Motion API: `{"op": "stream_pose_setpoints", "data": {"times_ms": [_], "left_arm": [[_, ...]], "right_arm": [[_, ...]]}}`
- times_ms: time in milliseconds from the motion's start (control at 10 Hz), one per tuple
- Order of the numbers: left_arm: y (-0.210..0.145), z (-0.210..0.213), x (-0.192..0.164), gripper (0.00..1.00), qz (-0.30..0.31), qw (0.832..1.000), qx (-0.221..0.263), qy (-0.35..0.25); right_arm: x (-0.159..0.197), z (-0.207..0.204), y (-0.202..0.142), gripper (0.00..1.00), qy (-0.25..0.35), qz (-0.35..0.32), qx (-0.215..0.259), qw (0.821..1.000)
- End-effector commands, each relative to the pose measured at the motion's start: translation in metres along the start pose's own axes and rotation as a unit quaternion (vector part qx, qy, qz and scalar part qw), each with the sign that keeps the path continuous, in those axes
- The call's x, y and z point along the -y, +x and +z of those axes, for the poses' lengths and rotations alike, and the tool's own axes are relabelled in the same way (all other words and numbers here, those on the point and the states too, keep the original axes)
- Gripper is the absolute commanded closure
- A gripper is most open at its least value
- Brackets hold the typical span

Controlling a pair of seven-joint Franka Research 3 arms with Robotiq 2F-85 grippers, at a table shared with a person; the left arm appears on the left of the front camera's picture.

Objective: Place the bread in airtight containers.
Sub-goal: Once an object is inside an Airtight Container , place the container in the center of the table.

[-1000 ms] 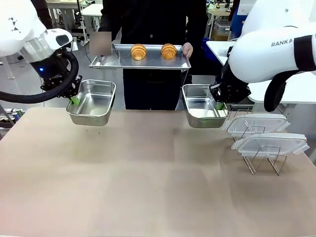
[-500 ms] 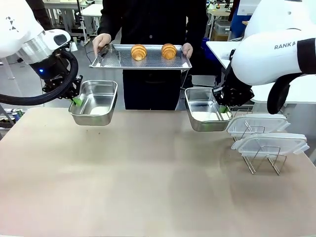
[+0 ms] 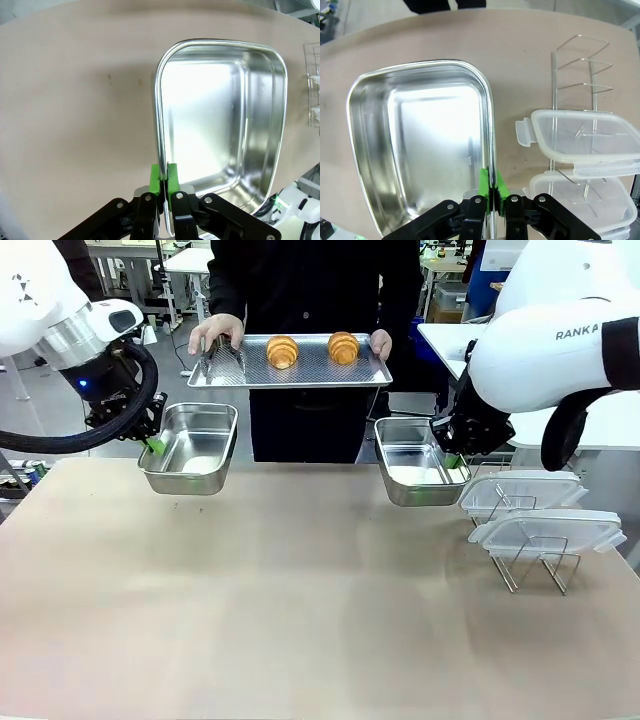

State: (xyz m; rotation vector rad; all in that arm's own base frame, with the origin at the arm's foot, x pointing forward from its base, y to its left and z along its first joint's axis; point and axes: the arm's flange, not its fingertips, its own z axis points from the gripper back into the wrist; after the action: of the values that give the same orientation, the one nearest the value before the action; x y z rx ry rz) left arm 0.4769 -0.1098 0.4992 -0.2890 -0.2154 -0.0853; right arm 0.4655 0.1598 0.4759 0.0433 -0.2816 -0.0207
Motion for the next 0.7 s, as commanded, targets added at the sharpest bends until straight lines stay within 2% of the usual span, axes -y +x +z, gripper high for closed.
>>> {"op": "stream_pose_setpoints", "data": {"times_ms": [0,600], "left_arm": [[0.0009,0.0033,0.0013,1.00,-0.004,1.000,0.003,0.004],[0.0009,0.0033,0.0013,1.00,-0.004,1.000,0.003,0.004]], "right_arm": [[-0.0009,0.0049,0.0034,1.00,0.004,-0.006,0.006,1.000],[-0.0009,0.0049,0.0034,1.00,0.004,-0.006,0.006,1.000]]}}
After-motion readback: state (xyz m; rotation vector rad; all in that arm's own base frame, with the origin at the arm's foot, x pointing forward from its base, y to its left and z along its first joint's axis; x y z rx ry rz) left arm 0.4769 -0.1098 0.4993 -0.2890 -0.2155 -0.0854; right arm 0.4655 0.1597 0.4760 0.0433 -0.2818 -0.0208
